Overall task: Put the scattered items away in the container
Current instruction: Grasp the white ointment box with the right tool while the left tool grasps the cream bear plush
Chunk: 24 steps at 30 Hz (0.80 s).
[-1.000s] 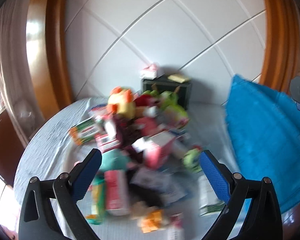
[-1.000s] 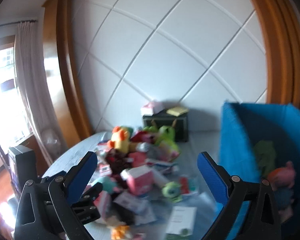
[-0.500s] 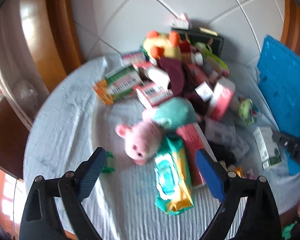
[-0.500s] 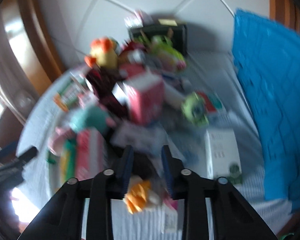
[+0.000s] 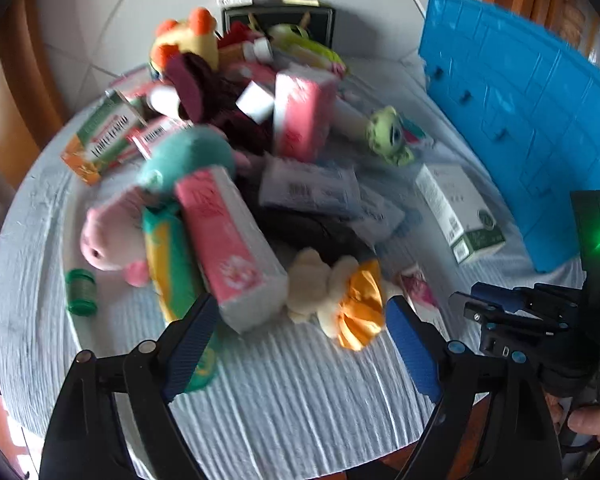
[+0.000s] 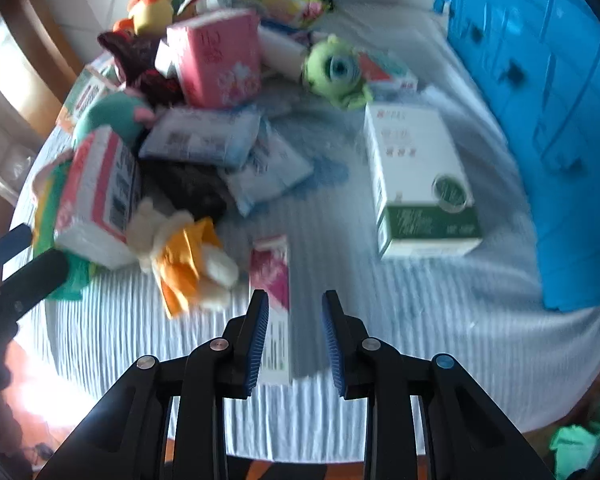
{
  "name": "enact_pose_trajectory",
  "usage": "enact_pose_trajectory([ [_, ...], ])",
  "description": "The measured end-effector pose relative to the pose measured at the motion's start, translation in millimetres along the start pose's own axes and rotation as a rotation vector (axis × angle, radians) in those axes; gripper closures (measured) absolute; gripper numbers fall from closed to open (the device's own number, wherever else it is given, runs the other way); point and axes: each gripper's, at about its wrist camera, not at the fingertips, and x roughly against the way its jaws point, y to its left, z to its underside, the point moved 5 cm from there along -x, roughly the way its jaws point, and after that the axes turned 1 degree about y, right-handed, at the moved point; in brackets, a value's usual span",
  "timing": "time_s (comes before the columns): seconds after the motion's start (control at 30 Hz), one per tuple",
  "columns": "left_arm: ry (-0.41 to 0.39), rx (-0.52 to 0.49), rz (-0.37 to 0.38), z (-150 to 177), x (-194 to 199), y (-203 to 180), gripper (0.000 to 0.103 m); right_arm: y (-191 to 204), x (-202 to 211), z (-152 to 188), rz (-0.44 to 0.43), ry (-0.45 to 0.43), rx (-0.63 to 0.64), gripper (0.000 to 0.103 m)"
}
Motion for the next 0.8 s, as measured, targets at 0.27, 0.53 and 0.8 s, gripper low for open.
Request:
enact_pose_trajectory([
  [0.27,0.092,0.07,0.016,8,-34,-11,0.017,9,-31,16,-0.063,0.074,0.052,0.062],
  [0.53,0.119,0.191,-0.003,-2,-67,-26,0.017,-18,-28,2,0.054,0.033,0.099,0.075],
  [0.8,0.14,0.456,-0.168,-1,-103,-21,0.017,-32,-38,-4,-0.09,0.077,0.216,0.075],
])
